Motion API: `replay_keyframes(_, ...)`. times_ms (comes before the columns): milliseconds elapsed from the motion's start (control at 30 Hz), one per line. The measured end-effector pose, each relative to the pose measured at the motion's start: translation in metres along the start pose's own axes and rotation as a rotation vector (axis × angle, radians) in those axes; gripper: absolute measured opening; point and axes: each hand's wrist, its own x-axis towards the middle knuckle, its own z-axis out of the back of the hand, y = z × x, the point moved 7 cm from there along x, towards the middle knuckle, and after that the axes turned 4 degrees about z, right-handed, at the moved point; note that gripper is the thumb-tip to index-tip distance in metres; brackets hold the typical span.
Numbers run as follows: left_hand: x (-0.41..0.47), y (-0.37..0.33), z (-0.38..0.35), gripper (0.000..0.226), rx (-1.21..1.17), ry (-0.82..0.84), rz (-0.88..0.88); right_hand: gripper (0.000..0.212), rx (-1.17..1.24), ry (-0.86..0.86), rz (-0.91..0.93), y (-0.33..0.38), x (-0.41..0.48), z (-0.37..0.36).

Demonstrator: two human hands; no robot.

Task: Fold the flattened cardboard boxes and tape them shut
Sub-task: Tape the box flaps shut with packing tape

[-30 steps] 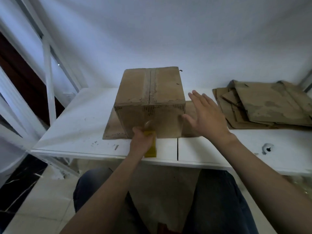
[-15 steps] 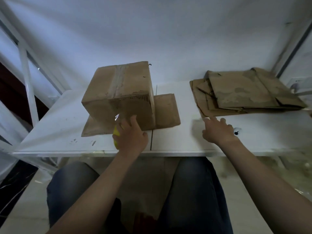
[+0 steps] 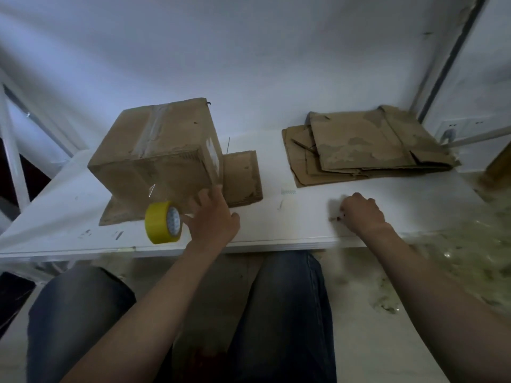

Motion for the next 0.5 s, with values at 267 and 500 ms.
replay_keyframes(267,-0.003,-0.003,0.007,0.071,-0.018,0.028,-0.039,0.017,0.393,-0.11,0.081,0.035,-0.018,0.037)
replay_keyframes(500,0.017,0.079,0.044,0.051,-0.093,-0.127,0.129,0.02,0.571,-0.22,0.423,0.161,-0.036,0.095)
